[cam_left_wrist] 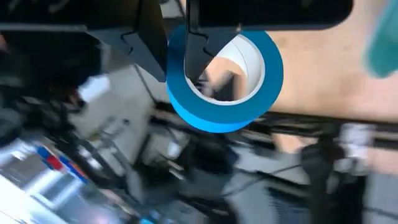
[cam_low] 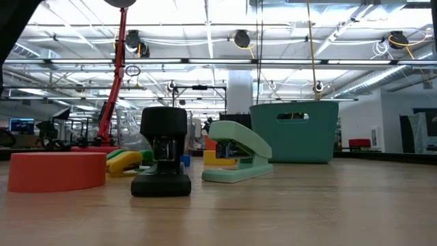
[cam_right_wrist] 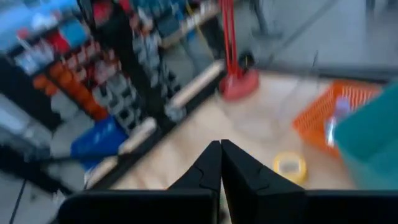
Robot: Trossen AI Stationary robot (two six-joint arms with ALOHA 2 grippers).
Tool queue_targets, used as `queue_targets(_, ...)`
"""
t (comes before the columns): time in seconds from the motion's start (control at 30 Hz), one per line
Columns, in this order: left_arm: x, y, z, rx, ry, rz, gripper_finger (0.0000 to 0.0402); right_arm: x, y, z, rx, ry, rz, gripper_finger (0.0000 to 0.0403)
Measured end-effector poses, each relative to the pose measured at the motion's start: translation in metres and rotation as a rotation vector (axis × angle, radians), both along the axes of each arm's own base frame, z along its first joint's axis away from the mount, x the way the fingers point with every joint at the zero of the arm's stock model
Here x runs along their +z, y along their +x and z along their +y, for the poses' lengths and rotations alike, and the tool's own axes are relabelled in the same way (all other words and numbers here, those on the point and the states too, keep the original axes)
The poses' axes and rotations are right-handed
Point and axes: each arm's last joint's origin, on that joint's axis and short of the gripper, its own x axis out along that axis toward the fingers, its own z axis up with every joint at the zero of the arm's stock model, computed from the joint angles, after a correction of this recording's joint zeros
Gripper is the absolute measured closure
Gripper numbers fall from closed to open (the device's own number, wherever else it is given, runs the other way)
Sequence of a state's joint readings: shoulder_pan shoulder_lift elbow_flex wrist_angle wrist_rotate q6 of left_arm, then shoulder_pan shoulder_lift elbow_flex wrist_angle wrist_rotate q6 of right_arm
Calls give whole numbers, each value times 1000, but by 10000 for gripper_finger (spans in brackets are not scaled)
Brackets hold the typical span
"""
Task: Pick and place Stapler, Stapler remover, tape
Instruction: Put the blue tape into the green bin
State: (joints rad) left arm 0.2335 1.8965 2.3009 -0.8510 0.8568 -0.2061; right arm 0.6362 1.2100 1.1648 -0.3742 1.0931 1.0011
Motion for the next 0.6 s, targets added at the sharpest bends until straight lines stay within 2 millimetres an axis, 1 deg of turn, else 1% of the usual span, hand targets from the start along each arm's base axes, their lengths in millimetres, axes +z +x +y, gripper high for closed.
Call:
queue_targets(0.1, 12, -6, -10, -40, 9, -66, 373, 19, 1, -5, -14, -83, -64, 397)
queue_targets(0.17, 17, -4, -14, -40, 0, -105, 373, 32, 4, -10, -34, -135, -105, 387)
queue_targets(0.23, 20, -2, -18, -47, -20, -122, 373, 42, 7, -15, -43, -176, -140, 366)
queue_targets(0.33, 20, 0, -20, -44, -35, -122, 373, 54, 11, -21, -16, -214, -203, 322)
queue_targets(0.5, 17, 2, -13, -12, -58, -92, 373, 57, 12, -23, -2, -261, -199, 252)
queue_targets(0.6, 18, 1, -10, -3, -56, -96, 373, 57, 12, -23, -2, -269, -196, 225)
